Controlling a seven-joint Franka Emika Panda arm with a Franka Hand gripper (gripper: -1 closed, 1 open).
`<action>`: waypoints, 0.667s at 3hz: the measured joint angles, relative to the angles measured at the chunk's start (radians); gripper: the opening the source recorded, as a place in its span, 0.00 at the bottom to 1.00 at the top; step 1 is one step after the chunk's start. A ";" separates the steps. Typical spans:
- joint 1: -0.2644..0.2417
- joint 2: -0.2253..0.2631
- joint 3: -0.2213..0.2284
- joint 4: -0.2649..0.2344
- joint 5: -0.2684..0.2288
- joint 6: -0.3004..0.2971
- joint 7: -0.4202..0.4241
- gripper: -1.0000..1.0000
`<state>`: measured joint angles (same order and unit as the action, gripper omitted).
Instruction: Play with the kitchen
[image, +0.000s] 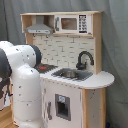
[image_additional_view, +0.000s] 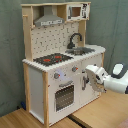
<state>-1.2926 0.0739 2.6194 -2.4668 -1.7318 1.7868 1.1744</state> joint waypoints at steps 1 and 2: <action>-0.025 -0.015 -0.032 -0.011 -0.027 -0.005 -0.089 1.00; -0.092 -0.015 -0.036 -0.021 -0.096 0.019 -0.105 1.00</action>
<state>-1.3848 0.0592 2.5834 -2.4879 -1.8281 1.8055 1.0695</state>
